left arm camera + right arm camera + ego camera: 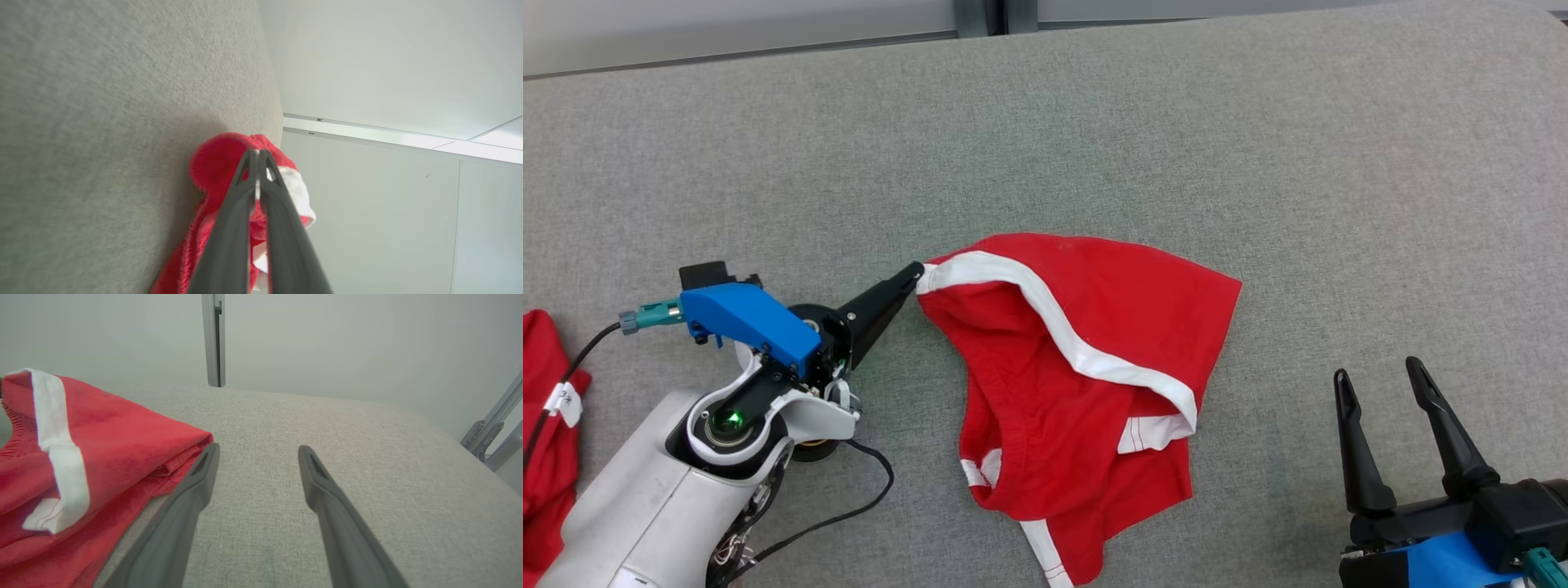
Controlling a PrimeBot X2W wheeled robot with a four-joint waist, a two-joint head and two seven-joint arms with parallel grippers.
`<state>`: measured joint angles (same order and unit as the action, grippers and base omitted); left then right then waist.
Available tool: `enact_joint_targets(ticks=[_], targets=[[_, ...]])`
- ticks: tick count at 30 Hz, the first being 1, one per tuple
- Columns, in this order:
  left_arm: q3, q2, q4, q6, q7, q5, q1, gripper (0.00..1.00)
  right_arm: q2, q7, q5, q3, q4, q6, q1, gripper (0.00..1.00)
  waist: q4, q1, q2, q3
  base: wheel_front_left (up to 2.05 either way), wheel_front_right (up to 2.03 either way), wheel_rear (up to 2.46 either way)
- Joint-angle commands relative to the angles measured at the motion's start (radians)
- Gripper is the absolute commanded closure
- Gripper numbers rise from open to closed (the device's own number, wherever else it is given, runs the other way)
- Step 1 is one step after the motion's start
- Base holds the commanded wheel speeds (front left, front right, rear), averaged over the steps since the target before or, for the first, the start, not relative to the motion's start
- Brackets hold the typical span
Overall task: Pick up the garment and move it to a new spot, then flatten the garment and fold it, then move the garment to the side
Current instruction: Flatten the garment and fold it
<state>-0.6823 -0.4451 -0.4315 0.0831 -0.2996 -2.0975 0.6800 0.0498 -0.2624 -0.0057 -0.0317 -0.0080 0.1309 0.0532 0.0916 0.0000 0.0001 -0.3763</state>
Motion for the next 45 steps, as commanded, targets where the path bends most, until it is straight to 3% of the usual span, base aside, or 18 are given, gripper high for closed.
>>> enact_joint_targets(ticks=[1, 9, 13, 20, 27, 32, 40, 41, 43, 45], targets=[[-0.002, 0.001, 0.008, 0.010, -0.012, 0.006, -0.008, 1.00, 0.001, -0.004, -0.005, 0.002, -0.002, 0.000, 0.008, 0.00, -0.002, 0.0000, -0.0001, 0.001, 0.00, 0.00, 0.00], [0.002, 0.007, 0.077, 0.040, -0.011, 0.049, -0.036, 1.00, 0.001, -0.004, 0.002, 0.006, -0.006, 0.000, 0.007, 0.00, -0.015, 0.0000, -0.0001, 0.009, 0.00, 0.00, 0.00], [0.022, 0.009, 0.179, 0.049, 0.014, 0.093, -0.080, 1.00, 0.001, -0.004, 0.009, 0.010, -0.001, 0.000, 0.003, 0.00, -0.021, 0.0000, -0.0001, 0.017, 0.00, 0.00, 0.00], [0.028, -0.034, 0.445, 0.051, 0.165, 0.365, -0.217, 1.00, 0.001, -0.004, 0.030, 0.026, 0.000, 0.000, -0.011, 0.00, -0.029, 0.0000, -0.0001, 0.030, 0.00, 0.00, 0.00], [0.052, -0.015, 0.533, 0.052, 0.376, 0.574, -0.285, 1.00, 0.036, -0.004, 0.203, 0.219, 0.103, 0.000, -0.030, 0.00, -0.062, 0.0000, -0.0001, 0.036, 0.00, 0.00, 0.00], [0.044, -0.006, 0.527, 0.051, 0.406, 0.616, -0.251, 1.00, 0.070, -0.004, 0.364, 0.349, 0.195, 0.000, -0.004, 0.00, -0.087, 0.0000, -0.0001, 0.034, 0.00, 0.00, 0.00], [0.026, -0.008, 0.507, 0.051, 0.409, 0.637, -0.211, 1.00, 0.113, -0.004, 0.395, 0.406, 0.263, 0.000, 0.070, 0.00, -0.105, 0.0000, -0.0001, 0.031, 0.00, 0.00, 0.00], [0.025, -0.009, 0.506, 0.051, 0.409, 0.637, -0.206, 1.00, 0.112, -0.004, 0.394, 0.407, 0.268, 0.000, 0.075, 0.20, -0.106, 0.0000, -0.0001, 0.031, 0.00, 0.00, 0.00], [0.025, -0.013, 0.503, 0.051, 0.412, 0.637, -0.198, 1.00, 0.113, -0.004, 0.391, 0.406, 0.276, 0.000, 0.088, 1.00, -0.106, 0.0000, -0.0001, 0.033, 0.00, 0.00, 0.00], [0.024, -0.016, 0.503, 0.051, 0.418, 0.643, -0.193, 1.00, 0.118, -0.004, 0.378, 0.404, 0.282, 0.000, 0.098, 1.00, -0.103, 0.0000, -0.0001, 0.034, 0.00, 0.00, 0.00]])
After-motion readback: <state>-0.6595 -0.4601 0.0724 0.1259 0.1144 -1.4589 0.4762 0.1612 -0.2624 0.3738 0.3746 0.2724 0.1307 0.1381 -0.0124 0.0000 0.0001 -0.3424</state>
